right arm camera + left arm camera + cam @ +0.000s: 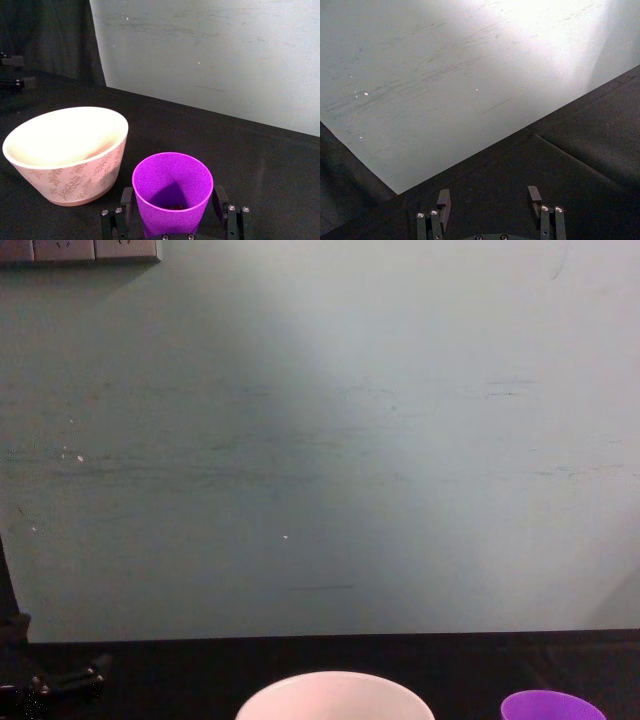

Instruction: Pick up the cup and pour the mung beans from the cup into the bowl.

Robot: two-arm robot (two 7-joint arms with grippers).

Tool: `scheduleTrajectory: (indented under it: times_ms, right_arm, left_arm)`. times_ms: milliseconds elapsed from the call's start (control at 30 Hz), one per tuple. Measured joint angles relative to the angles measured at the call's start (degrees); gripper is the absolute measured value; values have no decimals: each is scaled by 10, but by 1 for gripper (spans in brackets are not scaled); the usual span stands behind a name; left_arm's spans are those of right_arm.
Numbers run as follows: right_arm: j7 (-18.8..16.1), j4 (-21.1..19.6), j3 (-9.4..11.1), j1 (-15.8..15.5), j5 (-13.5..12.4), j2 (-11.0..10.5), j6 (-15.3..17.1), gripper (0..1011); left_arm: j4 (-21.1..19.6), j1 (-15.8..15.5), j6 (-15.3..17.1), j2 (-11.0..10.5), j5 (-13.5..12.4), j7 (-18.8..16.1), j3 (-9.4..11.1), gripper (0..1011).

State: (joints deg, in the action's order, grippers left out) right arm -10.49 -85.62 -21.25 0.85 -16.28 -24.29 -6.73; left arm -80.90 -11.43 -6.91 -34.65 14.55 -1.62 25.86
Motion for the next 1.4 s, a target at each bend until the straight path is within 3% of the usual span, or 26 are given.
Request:
scheduleTrajectory:
  times_ms: [933,1267,1400]
  right_arm:
    - [-28,29,24,7,24,42,-3,994]
    - [-35,29,36,3,31,52,-1,755]
    - [-39,2,45,-2,34,52,5,718]
  left_arm:
    - [0,0,0,0,0,0,0,1000]
    - [0,0,0,0,0,0,0,1000]
    - [0,0,0,0,0,0,0,1000]
